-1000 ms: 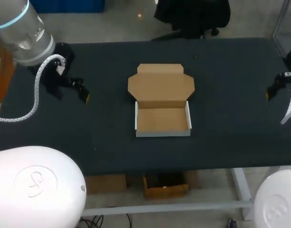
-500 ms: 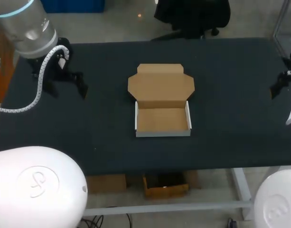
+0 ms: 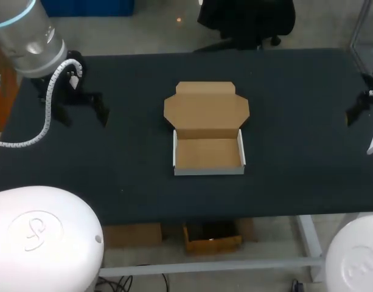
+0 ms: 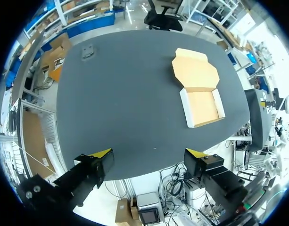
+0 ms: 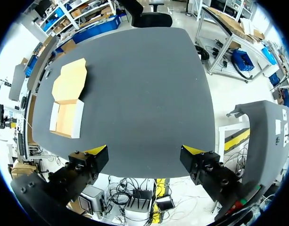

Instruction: Assemble the packaging by folding the flat box into shape, placing the metal phone stand inside, and closing the box properly

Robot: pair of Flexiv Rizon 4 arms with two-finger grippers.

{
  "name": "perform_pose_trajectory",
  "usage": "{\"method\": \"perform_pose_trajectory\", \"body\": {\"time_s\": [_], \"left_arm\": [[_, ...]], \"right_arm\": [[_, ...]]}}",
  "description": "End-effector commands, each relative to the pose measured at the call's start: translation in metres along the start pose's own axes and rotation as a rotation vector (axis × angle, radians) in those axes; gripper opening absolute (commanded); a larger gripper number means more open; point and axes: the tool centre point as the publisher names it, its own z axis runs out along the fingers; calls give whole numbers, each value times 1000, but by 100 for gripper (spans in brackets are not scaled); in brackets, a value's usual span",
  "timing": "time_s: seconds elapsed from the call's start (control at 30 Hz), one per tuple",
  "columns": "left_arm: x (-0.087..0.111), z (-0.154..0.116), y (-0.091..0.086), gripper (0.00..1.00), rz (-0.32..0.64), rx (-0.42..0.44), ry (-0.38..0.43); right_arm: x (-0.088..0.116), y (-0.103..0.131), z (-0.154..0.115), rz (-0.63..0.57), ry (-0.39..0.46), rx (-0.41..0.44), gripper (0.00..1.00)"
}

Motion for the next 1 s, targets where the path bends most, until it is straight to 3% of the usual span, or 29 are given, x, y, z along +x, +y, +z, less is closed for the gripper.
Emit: {"method": "perform_pose_trajectory", "body": {"time_s": [0.03, 1.0], "left_arm": [[0, 3, -6, 100, -6, -8, -4], [-10, 22, -22, 100, -33, -18, 0]], "right_arm": [[-5, 6, 1, 6, 23, 20, 100], [1, 17, 14, -14, 38, 56, 100]]}}
